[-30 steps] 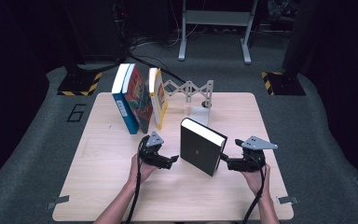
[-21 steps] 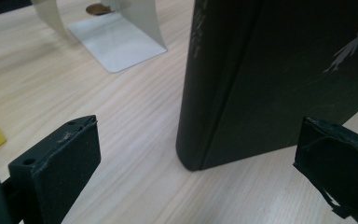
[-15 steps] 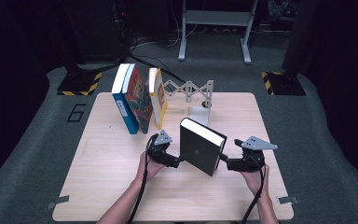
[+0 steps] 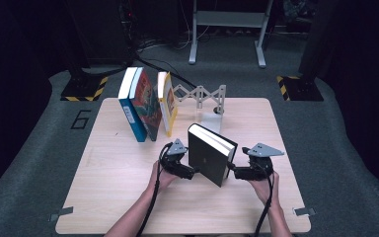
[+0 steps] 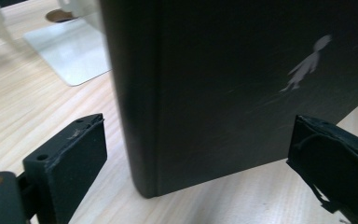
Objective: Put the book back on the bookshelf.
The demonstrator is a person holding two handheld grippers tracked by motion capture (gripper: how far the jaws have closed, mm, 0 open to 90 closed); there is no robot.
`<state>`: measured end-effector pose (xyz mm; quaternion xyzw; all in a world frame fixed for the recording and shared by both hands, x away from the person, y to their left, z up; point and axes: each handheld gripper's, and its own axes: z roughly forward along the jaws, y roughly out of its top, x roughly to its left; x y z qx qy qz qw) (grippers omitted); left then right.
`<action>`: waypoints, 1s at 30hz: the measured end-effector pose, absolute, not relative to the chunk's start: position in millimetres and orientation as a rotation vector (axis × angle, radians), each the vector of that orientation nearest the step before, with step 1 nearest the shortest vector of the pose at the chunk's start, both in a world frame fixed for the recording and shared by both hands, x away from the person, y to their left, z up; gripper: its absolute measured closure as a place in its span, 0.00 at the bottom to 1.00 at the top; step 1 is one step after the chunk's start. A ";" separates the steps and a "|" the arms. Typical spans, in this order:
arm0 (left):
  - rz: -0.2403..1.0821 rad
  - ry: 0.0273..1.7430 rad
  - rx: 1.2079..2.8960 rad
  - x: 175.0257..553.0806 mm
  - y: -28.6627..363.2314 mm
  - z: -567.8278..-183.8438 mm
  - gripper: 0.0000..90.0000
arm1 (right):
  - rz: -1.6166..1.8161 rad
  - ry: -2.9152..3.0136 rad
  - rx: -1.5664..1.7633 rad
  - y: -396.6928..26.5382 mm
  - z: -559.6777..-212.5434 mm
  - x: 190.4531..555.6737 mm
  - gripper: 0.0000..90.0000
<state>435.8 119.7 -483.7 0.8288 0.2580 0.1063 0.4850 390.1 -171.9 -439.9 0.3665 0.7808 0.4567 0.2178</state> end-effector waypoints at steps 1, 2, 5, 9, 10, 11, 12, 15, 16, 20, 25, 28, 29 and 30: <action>0.259 0.626 2.020 435.4 119.2 -483.4 0.06 | 1.259 2.172 1.007 -168.4 -441.2 390.9 0.19; 0.267 0.631 2.022 434.4 118.2 -483.0 0.06 | 1.260 2.176 1.006 -166.8 -441.9 391.2 0.19; 0.280 0.643 2.022 434.4 117.2 -482.7 0.07 | 1.255 2.177 1.019 -166.1 -443.4 391.9 0.17; 0.278 0.649 2.006 435.0 121.2 -481.7 0.06 | 1.286 2.156 1.027 -173.6 -441.6 387.8 0.18; 0.279 0.659 1.989 435.5 123.6 -481.4 0.06 | 1.288 2.149 1.033 -175.4 -440.7 386.4 0.18; 0.272 0.664 1.982 436.6 126.8 -480.6 0.06 | 1.299 2.143 1.039 -180.2 -438.8 384.0 0.18; 0.268 0.668 1.975 437.5 128.5 -480.4 0.06 | 1.299 2.143 1.039 -180.2 -438.8 384.0 0.18; 0.248 0.678 1.981 440.5 131.8 -479.9 0.06 | 1.337 2.122 1.026 -186.0 -435.4 379.7 0.18; 0.239 0.686 1.965 441.1 131.8 -480.1 0.07 | 1.339 2.120 1.028 -186.6 -434.4 377.7 0.18; 0.238 0.661 1.974 444.4 130.1 -481.1 0.07 | 1.324 2.148 1.015 -181.4 -436.5 377.9 0.18; 0.232 0.659 1.971 445.7 128.8 -482.1 0.09 | 1.366 2.128 1.005 -182.4 -433.3 366.4 0.18; 0.201 0.645 1.970 444.9 127.8 -482.6 0.13 | 1.333 2.128 1.011 -179.1 -430.0 364.9 0.18; 0.205 0.637 1.974 444.0 126.8 -482.5 0.14 | 1.323 2.131 1.011 -177.7 -430.0 366.7 0.18; 0.207 0.630 1.979 442.7 125.8 -481.7 0.15 | 1.309 2.135 1.013 -175.9 -430.3 368.5 0.19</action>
